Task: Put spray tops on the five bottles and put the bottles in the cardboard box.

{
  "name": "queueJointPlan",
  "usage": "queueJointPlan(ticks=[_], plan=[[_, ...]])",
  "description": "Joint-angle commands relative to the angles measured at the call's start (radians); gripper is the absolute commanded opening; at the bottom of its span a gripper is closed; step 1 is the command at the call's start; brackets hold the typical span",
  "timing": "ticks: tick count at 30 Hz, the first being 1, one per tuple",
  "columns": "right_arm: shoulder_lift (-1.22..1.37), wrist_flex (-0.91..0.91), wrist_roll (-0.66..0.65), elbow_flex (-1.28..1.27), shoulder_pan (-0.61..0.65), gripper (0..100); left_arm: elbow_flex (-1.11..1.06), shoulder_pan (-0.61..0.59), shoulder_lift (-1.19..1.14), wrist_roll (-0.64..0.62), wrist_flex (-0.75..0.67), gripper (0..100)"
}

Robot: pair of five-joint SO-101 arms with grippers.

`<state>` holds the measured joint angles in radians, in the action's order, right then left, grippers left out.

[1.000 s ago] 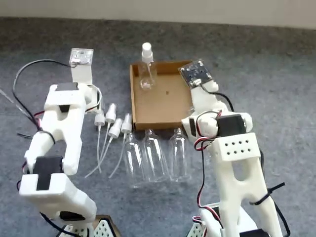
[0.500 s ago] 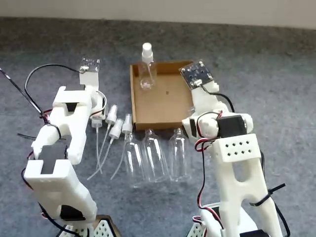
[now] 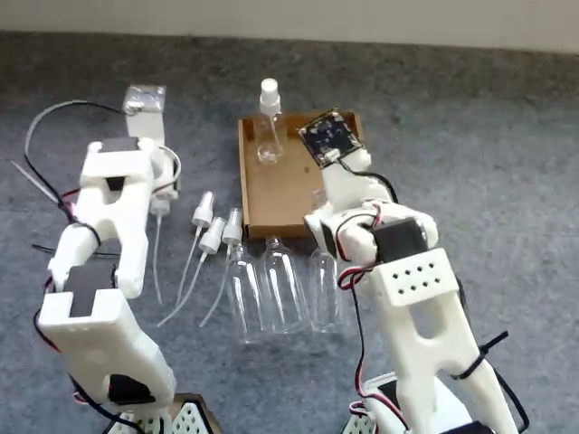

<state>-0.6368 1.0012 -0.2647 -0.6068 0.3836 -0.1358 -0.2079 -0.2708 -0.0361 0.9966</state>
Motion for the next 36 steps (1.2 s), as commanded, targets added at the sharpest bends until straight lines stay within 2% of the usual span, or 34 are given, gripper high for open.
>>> queueJointPlan(ticks=[1, 6, 9, 15, 20, 24, 27, 36], plan=[[-0.087, -0.234, 0.064, -0.085, 0.008, 0.4, 0.171, -0.056, 0.140, -0.006, 0.110, 5], [-0.189, -0.441, 0.103, -0.252, 0.053, 0.3, 0.300, -0.033, 0.358, -0.012, 0.230, 5], [-0.236, -0.524, 0.132, -0.335, 0.110, 0.3, 0.346, 0.027, 0.515, -0.100, 0.269, 5], [-0.326, -0.685, 0.198, -0.470, 0.151, 0.3, 0.357, 0.248, 0.799, -0.121, 0.264, 5], [-0.443, -0.788, 0.227, -0.616, 0.180, 0.3, 0.355, 0.404, 0.918, -0.126, 0.196, 5], [-0.561, -0.794, 0.222, -0.714, 0.262, 0.3, 0.348, 0.498, 0.931, -0.126, 0.103, 5], [-0.624, -0.791, 0.221, -0.757, 0.271, 0.3, 0.346, 0.559, 0.928, -0.126, 0.049, 5], [-0.670, -0.789, 0.221, -0.774, 0.271, 0.3, 0.174, 0.625, 0.928, -0.126, -0.060, 5]])
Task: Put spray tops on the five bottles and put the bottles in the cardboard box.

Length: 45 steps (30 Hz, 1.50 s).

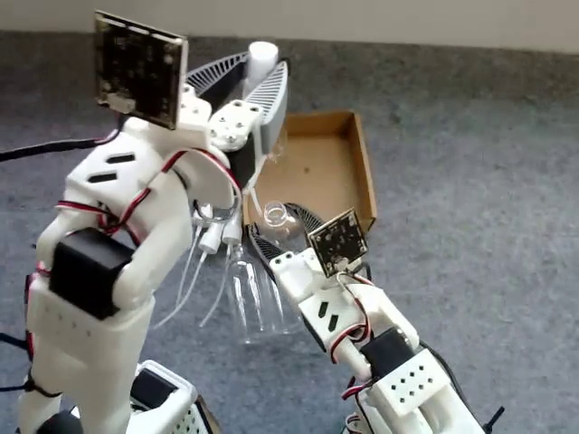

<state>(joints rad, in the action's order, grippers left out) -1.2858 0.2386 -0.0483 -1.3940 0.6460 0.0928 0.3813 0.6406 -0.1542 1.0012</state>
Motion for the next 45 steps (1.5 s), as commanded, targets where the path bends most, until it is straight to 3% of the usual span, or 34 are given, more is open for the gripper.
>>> queueJointPlan(ticks=[1, 19, 45], plan=[[-0.021, -0.027, 0.005, 0.012, 0.008, 0.3, -0.068, 0.036, 0.016, -0.008, -0.081, 5], [-0.019, -0.027, 0.005, 0.008, 0.005, 0.3, -0.077, 0.053, -0.054, -0.002, -0.172, 5], [-0.021, -0.027, 0.005, -0.013, 0.005, 0.3, -0.124, 0.042, -0.048, 0.054, -0.172, 5]])
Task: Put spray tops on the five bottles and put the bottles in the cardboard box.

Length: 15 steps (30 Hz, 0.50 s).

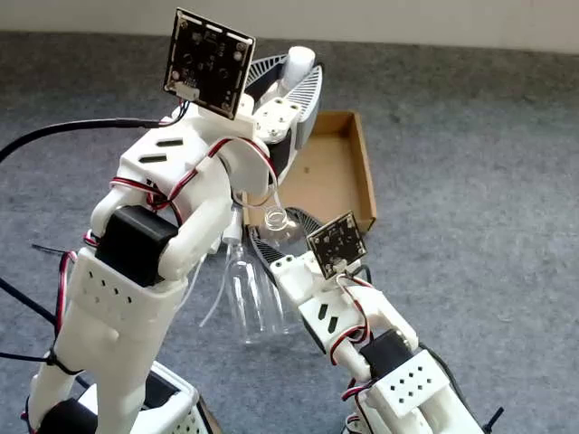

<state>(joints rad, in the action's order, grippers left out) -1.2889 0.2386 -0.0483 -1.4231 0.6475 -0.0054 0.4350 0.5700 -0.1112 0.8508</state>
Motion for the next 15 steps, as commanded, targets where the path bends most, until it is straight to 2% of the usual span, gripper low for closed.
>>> queueJointPlan(ticks=[1, 11, 15], plan=[[-0.018, -0.027, 0.005, 0.016, 0.004, 0.3, -0.041, -0.010, 0.024, 0.011, -0.023, 5], [-0.018, -0.027, 0.006, 0.016, 0.002, 0.3, -0.174, -0.005, 0.031, 0.011, -0.017, 5], [-0.018, -0.027, 0.009, 0.016, 0.002, 0.3, -0.231, -0.005, 0.071, 0.009, 0.061, 5]])
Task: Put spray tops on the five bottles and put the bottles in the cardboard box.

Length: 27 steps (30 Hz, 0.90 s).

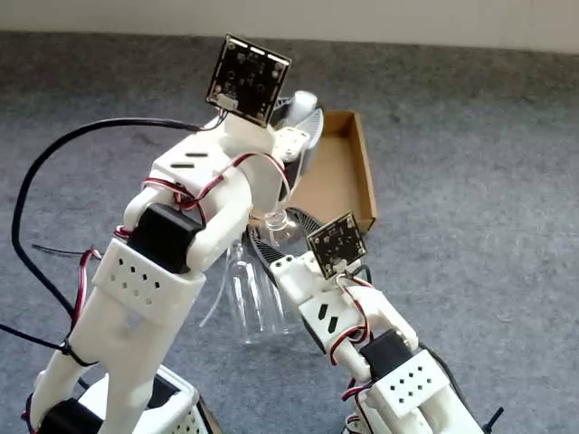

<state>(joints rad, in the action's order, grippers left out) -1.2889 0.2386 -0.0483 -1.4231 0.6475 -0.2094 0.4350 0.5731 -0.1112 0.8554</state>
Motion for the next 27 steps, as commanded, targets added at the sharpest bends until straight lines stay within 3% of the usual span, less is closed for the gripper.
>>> queueJointPlan(ticks=[1, 7, 14, 21, 27], plan=[[-0.018, -0.027, 0.011, 0.016, 0.002, 0.3, -0.047, -0.002, 0.094, 0.009, 0.075, 5], [-0.018, -0.027, 0.012, 0.016, 0.002, 0.3, -0.203, -0.002, 0.262, 0.011, 0.086, 5], [-0.019, -0.027, 0.012, 0.016, 0.002, 0.3, -0.331, -0.007, 0.289, 0.011, 0.086, 5], [-0.019, -0.027, 0.012, 0.016, 0.002, 0.3, -0.283, -0.010, 0.291, 0.035, 0.097, 17], [-0.019, -0.027, 0.012, 0.016, 0.002, 0.3, -0.196, -0.010, 0.291, 0.081, 0.143, 18]])
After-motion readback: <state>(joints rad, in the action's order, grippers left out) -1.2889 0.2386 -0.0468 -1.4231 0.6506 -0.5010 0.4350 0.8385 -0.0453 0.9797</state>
